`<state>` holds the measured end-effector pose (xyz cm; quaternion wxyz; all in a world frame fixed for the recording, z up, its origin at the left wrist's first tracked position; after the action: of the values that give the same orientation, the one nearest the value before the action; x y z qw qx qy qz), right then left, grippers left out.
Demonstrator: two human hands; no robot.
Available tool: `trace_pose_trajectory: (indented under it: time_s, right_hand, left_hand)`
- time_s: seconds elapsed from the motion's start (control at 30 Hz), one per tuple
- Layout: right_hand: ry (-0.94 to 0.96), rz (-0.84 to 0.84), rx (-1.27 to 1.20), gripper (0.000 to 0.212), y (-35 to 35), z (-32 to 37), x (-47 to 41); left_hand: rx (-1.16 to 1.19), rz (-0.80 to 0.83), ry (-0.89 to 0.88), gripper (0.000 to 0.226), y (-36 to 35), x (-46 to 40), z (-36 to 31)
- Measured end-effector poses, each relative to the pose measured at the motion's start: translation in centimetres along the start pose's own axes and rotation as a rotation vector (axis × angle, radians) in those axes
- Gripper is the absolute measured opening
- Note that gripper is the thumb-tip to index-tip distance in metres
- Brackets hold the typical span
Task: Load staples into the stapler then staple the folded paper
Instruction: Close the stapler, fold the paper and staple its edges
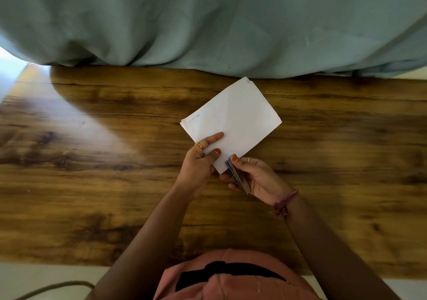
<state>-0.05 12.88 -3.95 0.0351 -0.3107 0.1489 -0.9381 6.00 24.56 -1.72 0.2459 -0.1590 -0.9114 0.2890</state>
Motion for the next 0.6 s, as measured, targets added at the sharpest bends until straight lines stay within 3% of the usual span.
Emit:
trace_pose_trajectory:
  time_s: [0.4,0.5,0.6]
  right_hand:
    - [-0.005,-0.037,-0.009,0.045,-0.34,0.1,0.01]
    - [0.003,-0.049,-0.003,0.041,-0.31,0.12,-0.11]
    - [0.014,-0.058,-0.026,0.035,-0.37,0.21,-0.23]
  left_hand:
    - [-0.044,-0.031,-0.039,0.035,0.07,0.08,0.07]
    - [0.071,0.03,-0.023,0.037,-0.02,0.12,0.14]
    - [0.309,0.046,-0.142,0.032,0.46,0.77,-0.07]
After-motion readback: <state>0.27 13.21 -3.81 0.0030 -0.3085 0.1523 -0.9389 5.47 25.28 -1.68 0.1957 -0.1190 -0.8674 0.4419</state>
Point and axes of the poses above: each hand's wrist, its own x-axis away from the middle knuckle, its own y-axis out of the back of the hand, z = x × y, the point moved 6 cm from there along -x, towards the middle knuckle, and after that the axes turned 15 degrees about x, right-handed, at the moved point
